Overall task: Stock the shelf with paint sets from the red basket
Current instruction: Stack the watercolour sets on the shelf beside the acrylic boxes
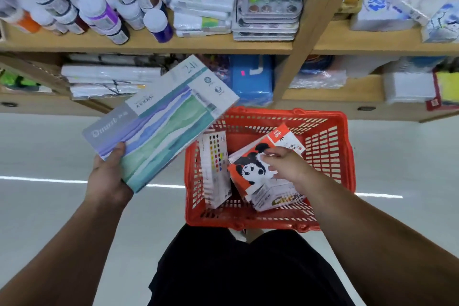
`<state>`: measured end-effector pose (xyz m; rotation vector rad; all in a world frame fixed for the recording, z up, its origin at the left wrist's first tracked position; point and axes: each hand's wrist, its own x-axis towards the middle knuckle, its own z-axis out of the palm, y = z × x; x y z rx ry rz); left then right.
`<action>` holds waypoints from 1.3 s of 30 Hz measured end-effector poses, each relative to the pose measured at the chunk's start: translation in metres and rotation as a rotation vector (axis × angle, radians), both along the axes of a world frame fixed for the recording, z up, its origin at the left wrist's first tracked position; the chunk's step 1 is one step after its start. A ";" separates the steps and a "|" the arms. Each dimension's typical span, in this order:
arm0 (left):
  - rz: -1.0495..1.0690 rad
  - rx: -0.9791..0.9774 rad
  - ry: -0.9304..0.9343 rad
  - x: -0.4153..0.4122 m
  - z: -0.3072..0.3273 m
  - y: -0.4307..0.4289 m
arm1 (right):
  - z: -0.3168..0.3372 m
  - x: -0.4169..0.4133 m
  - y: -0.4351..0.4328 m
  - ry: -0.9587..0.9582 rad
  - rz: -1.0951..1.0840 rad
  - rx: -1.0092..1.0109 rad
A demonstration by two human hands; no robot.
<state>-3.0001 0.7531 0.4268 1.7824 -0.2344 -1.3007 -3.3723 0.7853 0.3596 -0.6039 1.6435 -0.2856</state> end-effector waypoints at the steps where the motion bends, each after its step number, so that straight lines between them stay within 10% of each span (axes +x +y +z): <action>1: 0.031 0.001 0.009 0.003 -0.002 0.000 | -0.002 0.012 -0.004 -0.005 0.041 -0.020; 9: 0.214 0.023 0.030 0.034 -0.013 0.000 | -0.023 0.106 -0.054 -0.088 0.168 -0.103; 32: 0.054 0.019 0.019 0.064 -0.005 0.006 | -0.037 0.155 -0.092 0.444 0.705 -0.253; 39: 0.071 0.001 0.033 0.062 -0.002 0.007 | -0.025 0.113 -0.068 0.383 0.319 -0.243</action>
